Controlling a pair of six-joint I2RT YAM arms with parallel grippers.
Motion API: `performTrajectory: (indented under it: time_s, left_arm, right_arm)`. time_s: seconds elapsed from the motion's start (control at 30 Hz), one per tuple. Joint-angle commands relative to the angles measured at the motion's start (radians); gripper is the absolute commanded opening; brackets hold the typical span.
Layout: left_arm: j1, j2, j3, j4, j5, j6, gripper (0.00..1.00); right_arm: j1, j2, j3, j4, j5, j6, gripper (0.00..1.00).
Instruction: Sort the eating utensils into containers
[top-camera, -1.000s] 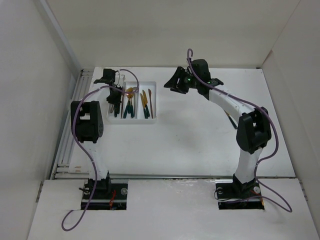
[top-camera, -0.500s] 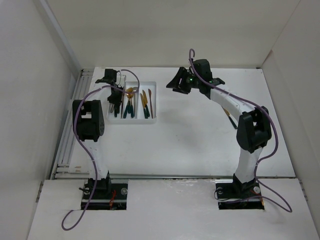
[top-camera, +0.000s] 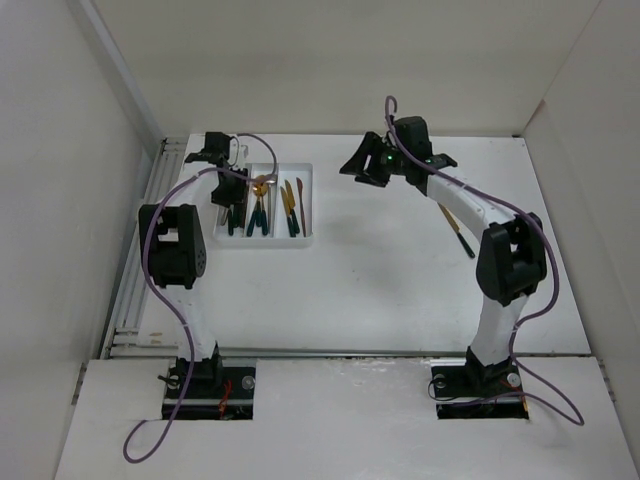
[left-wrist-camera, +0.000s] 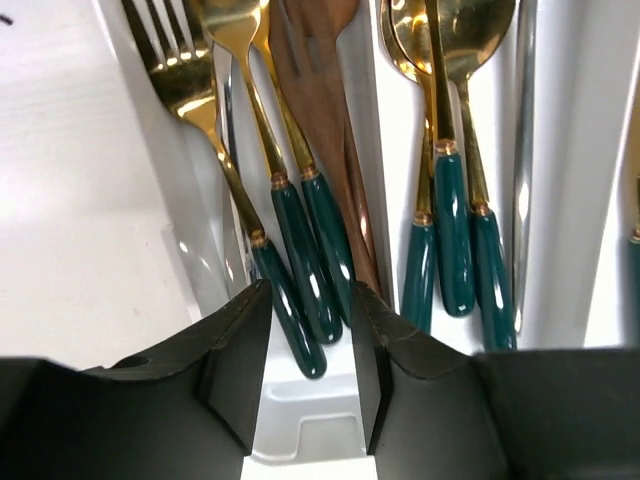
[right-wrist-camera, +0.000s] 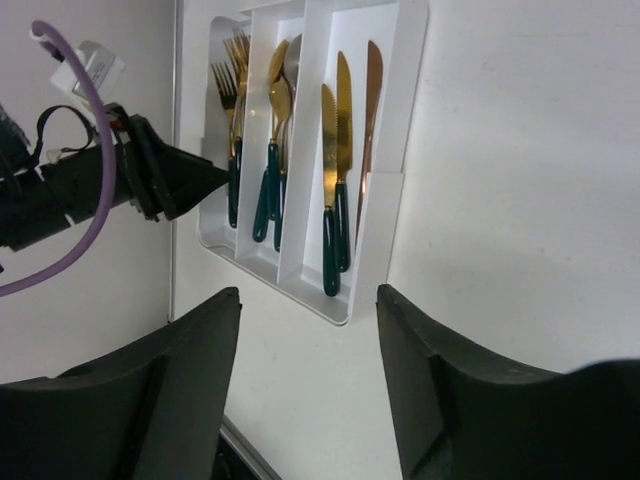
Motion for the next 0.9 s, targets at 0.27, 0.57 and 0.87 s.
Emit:
performTrajectory:
  time_s: [0.27,0.57,0.87]
  left_arm:
    - [0.009,-0.152,0.179,-0.073,-0.03,-0.059,0.47]
    - [0.02,-0.174,0.287,-0.108,-0.124,-0.125,0.55]
    - [0.029,-0.183,0.278,-0.117,-0.103,-0.135,0.55]
  right_arm:
    - [-0.32,-0.017,0.151,-0.433,0.292,-0.306,0.89]
    - [-0.357,0.129,0.146,-0.754,0.55,-0.577,0.92]
    - [-0.377,0.151,-0.066,-0.696,0.561,-0.608,0.91]
